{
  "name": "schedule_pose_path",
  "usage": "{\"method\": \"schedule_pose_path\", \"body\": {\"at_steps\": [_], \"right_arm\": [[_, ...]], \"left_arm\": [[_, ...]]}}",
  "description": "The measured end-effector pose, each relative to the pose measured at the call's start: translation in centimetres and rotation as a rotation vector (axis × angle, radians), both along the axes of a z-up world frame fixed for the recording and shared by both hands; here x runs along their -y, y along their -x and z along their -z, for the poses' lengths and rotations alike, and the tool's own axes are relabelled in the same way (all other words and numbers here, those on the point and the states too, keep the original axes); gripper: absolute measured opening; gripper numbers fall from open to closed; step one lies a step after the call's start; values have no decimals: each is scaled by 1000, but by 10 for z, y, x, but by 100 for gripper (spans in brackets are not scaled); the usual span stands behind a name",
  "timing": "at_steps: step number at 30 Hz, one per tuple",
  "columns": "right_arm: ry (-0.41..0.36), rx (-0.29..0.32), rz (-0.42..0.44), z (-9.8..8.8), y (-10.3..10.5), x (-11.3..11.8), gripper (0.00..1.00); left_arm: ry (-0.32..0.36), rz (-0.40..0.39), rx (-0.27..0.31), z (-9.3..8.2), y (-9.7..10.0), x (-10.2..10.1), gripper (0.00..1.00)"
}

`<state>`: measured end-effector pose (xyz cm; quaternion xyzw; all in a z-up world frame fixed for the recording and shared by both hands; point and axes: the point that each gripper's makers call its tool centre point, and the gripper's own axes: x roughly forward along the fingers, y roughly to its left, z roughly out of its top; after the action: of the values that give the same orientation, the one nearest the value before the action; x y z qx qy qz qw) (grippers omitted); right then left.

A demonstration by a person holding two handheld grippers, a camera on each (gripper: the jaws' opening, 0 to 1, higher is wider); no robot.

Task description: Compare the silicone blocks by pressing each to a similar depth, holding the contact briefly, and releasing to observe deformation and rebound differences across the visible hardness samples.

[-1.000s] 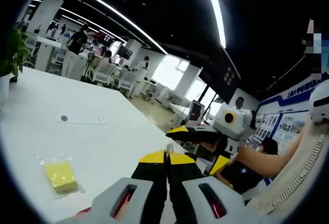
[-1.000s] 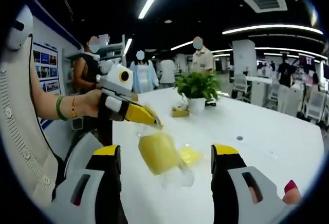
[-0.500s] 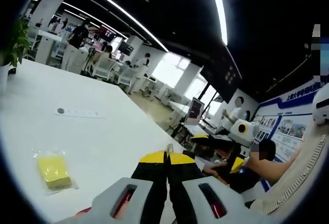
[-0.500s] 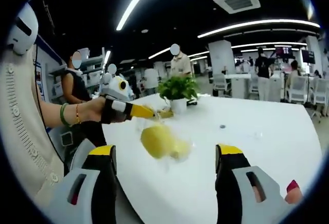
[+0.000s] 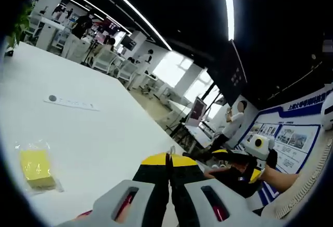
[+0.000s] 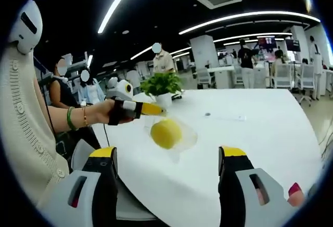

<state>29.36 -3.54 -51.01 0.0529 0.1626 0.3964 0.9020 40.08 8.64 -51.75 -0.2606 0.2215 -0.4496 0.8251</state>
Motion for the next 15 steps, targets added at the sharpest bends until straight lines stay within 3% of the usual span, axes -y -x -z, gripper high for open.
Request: {"method": "schedule_pose_path", "body": {"at_steps": [10, 14, 15], "right_arm": [[-14, -57, 64, 16, 0, 11, 73], [6, -96, 83, 28, 2, 16, 73], [6, -105, 93, 30, 3, 18, 73]], "left_arm": [[4, 10, -44, 33, -27, 22, 0], [46, 11, -106, 49, -41, 28, 0], [76, -8, -145, 52, -45, 29, 0]]}}
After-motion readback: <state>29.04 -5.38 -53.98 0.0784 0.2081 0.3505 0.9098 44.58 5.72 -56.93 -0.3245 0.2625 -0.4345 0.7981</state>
